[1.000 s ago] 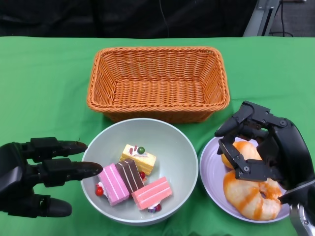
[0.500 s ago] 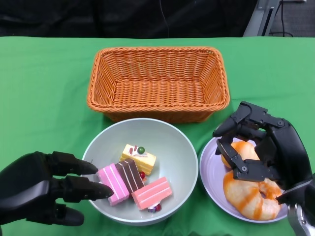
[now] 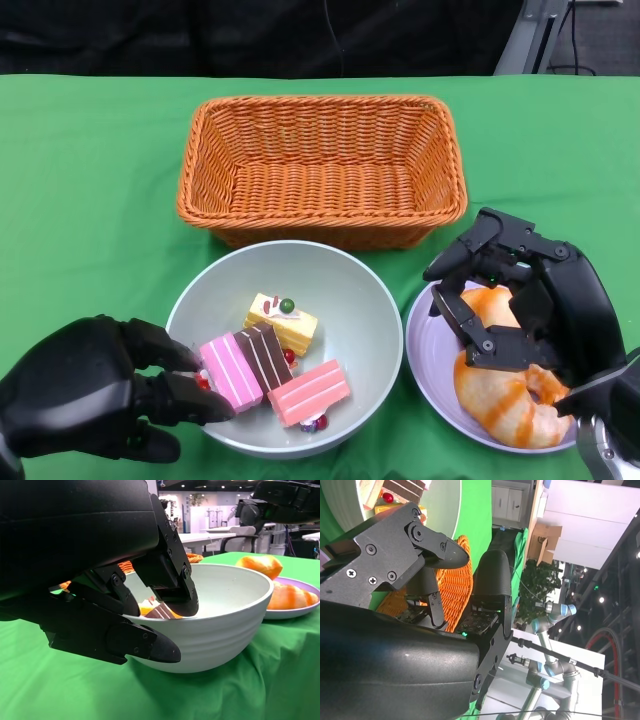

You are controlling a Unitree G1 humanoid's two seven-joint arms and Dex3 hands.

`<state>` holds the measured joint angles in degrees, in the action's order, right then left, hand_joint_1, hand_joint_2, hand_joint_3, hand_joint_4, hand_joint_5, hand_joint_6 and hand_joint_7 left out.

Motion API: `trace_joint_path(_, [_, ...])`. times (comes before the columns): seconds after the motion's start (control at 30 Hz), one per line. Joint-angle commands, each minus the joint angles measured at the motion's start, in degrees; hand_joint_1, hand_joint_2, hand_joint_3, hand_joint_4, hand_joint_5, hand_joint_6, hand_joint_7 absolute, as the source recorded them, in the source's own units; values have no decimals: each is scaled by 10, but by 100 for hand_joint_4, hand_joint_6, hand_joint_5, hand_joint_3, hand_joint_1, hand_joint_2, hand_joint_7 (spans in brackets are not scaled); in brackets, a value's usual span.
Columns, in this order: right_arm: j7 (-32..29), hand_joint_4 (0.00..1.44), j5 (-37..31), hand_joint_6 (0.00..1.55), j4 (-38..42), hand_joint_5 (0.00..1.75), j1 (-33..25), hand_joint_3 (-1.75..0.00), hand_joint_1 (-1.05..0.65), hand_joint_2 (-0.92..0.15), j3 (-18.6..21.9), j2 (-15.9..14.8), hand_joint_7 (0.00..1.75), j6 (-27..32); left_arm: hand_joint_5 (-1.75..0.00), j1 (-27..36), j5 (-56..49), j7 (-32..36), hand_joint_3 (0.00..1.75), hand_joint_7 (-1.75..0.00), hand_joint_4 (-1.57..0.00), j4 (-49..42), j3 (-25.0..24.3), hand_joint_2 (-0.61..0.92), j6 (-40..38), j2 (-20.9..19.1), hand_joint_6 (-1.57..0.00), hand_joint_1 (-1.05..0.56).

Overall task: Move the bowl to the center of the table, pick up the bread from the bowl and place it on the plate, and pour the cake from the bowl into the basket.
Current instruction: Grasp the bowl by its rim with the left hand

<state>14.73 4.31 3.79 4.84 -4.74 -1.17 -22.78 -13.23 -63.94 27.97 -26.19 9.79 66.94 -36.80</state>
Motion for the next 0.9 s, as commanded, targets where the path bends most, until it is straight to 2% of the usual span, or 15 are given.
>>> trace_joint_path(0.03, [-3, 66, 4, 68, 0, 149, 3, -103, -9, -49, 1, 3, 120, -8, -14, -3, 25, -28, 14, -2, -95, 19, 20, 92, -25, -21, -93, -51])
trace_joint_path(0.37, [-6, 67, 0, 69, -1, 148, 3, -102, -10, -49, -5, 8, 119, -12, -13, -6, 58, -116, 19, 0, -94, 74, 66, 92, -108, -29, -92, -57])
trace_joint_path(0.6, [-5, 68, 3, 69, -1, 148, 2, -98, -11, -51, -6, 11, 117, -9, -19, -27, 88, -196, 21, -3, -100, 89, 99, 92, -149, -18, -97, -59])
trace_joint_path(0.7, [-7, 68, 0, 69, -3, 148, 2, -97, -11, -51, -8, 12, 117, -9, -78, -39, 100, -229, 22, -3, -74, 92, 112, 92, -163, -14, -102, -60])
trace_joint_path(0.73, [-7, 68, -1, 69, -2, 148, 2, -97, -11, -52, -8, 13, 117, -10, -88, -44, 102, -241, 22, -4, -69, 92, 117, 92, -169, -12, -103, -61])
trace_joint_path(0.8, [-8, 68, -4, 69, -2, 148, 1, -97, -11, -52, -9, 14, 117, -11, -98, -53, 102, -261, 25, -5, -66, 90, 127, 92, -180, -10, -105, -62])
trace_joint_path(0.9, [-9, 68, -8, 69, -2, 147, 2, -97, -10, -52, -9, 14, 117, -14, -103, -70, 96, -273, 25, -7, -66, 75, 144, 92, -195, 0, -107, -63])
